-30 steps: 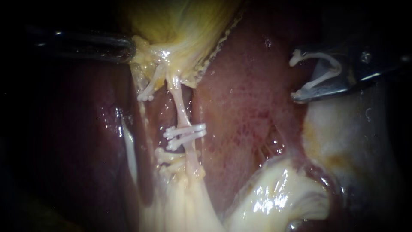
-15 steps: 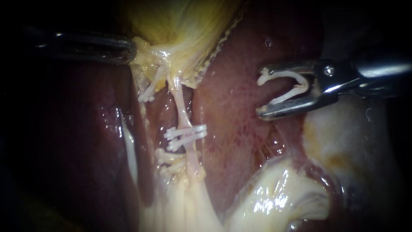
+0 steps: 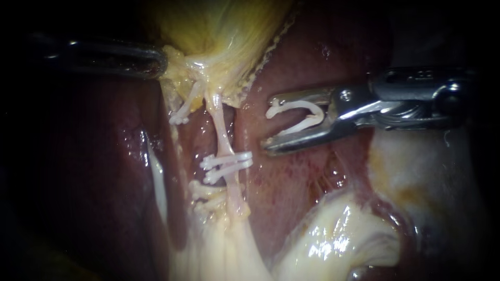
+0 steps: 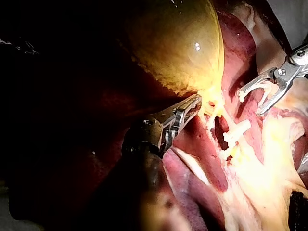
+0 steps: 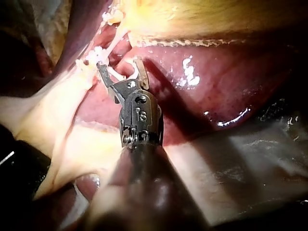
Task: Clipping third clip right tube
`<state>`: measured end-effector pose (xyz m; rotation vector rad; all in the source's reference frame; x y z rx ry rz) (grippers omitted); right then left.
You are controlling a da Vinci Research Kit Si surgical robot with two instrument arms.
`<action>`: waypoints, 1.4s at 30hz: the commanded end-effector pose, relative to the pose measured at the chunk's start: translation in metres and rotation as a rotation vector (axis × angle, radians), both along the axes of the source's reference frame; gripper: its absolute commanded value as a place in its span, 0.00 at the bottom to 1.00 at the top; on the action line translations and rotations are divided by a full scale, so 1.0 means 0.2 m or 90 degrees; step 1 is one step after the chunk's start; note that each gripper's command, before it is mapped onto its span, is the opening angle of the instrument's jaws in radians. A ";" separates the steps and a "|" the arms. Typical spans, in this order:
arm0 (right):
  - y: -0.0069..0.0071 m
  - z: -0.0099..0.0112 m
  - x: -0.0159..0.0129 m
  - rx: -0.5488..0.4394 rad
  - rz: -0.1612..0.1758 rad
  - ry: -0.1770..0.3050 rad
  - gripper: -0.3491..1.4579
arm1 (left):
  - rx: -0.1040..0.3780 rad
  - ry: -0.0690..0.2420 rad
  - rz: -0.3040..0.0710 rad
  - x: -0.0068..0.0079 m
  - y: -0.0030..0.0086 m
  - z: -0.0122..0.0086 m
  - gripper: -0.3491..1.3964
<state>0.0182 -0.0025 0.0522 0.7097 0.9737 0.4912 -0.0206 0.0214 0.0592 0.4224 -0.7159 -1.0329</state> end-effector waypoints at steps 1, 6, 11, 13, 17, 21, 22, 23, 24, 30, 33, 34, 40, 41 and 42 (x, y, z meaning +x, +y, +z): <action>0.000 0.001 0.002 0.001 0.002 -0.002 0.46 | 0.000 0.000 0.000 0.000 0.000 0.000 0.00; 0.000 0.010 0.009 0.018 0.012 -0.007 0.46 | 0.000 0.000 0.000 0.000 0.000 0.001 0.00; -0.002 0.020 0.014 0.044 0.024 0.002 0.46 | 0.000 0.000 0.000 0.000 -0.001 0.001 0.00; -0.003 0.023 0.017 0.056 0.030 0.015 0.46 | 0.000 0.000 0.000 0.000 -0.001 0.001 0.00; -0.004 0.030 0.022 0.080 0.042 0.048 0.47 | 0.000 0.000 0.000 -0.001 -0.001 0.001 0.00; -0.008 0.034 0.027 0.100 0.054 0.078 0.47 | -0.001 0.001 -0.001 -0.001 -0.001 0.001 0.00; -0.009 0.035 0.028 0.103 0.059 0.090 0.47 | -0.001 0.001 -0.001 -0.001 -0.001 0.001 0.00; -0.009 0.036 0.029 0.110 0.064 0.099 0.47 | -0.001 0.001 -0.001 -0.001 -0.001 0.001 0.00; -0.009 0.036 0.030 0.116 0.066 0.115 0.47 | -0.001 0.001 -0.001 -0.001 -0.001 0.001 0.00; -0.008 0.034 0.031 0.165 0.086 0.176 0.47 | -0.001 0.001 -0.001 -0.002 -0.001 0.002 0.00; -0.007 0.031 0.031 0.182 0.094 0.197 0.47 | -0.001 0.001 -0.001 -0.002 -0.001 0.002 0.00; -0.006 0.030 0.031 0.188 0.098 0.202 0.47 | -0.001 0.001 -0.001 -0.002 -0.001 0.002 0.00; -0.002 0.021 0.030 0.218 0.113 0.225 0.47 | -0.001 0.001 -0.001 -0.002 -0.001 0.002 0.00; -0.001 0.020 0.030 0.219 0.113 0.225 0.47 | -0.001 0.001 -0.001 -0.002 -0.001 0.002 0.00; -0.001 0.019 0.030 0.220 0.113 0.226 0.47 | -0.001 0.001 -0.001 -0.002 -0.001 0.002 0.00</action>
